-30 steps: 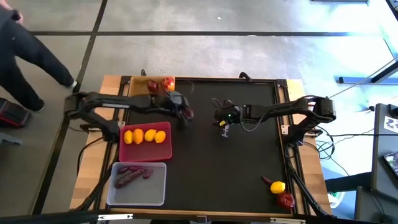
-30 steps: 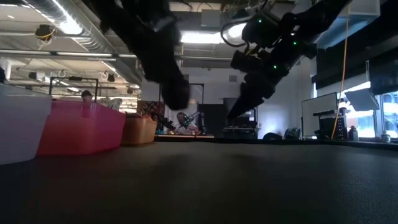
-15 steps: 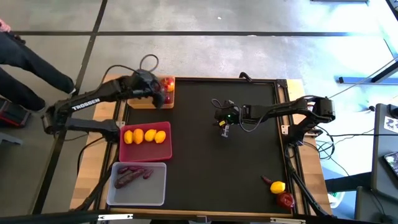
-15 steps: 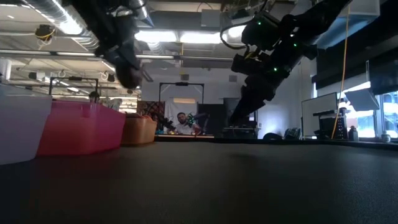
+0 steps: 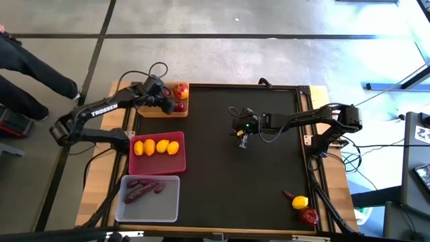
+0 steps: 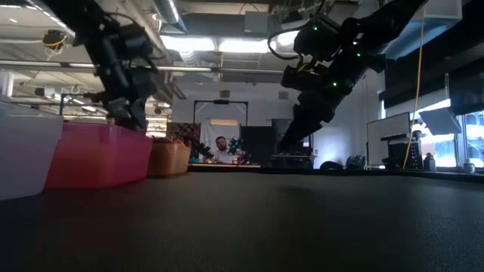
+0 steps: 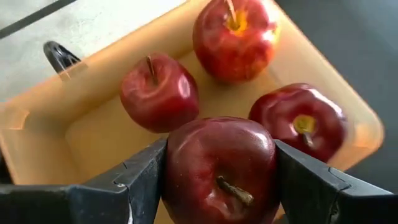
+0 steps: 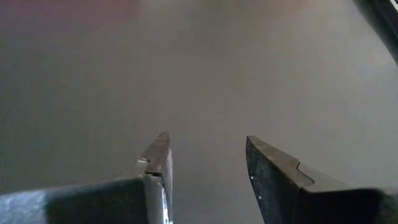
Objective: Sort produce into baskets
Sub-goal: Put the top red apple into the orange bin
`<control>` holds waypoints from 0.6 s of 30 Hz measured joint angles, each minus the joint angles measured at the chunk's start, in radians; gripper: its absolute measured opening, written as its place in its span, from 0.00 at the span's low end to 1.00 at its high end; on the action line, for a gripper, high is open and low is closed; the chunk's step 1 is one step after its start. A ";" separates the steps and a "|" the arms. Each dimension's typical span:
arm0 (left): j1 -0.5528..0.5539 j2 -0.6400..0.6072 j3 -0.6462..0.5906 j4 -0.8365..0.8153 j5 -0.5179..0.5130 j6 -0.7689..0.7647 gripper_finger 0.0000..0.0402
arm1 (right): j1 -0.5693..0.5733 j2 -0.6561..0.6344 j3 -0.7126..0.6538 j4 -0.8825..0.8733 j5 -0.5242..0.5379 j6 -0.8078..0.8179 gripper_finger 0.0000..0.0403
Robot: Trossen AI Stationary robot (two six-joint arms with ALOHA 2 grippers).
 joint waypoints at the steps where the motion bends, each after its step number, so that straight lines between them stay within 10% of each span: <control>1: 0.005 0.010 -0.013 0.025 0.001 -0.002 0.64 | 0.000 0.000 0.000 0.000 0.000 0.000 0.36; 18: 0.016 0.141 -0.084 0.170 0.005 -0.021 0.66 | 0.000 0.000 0.000 0.000 0.000 0.000 0.36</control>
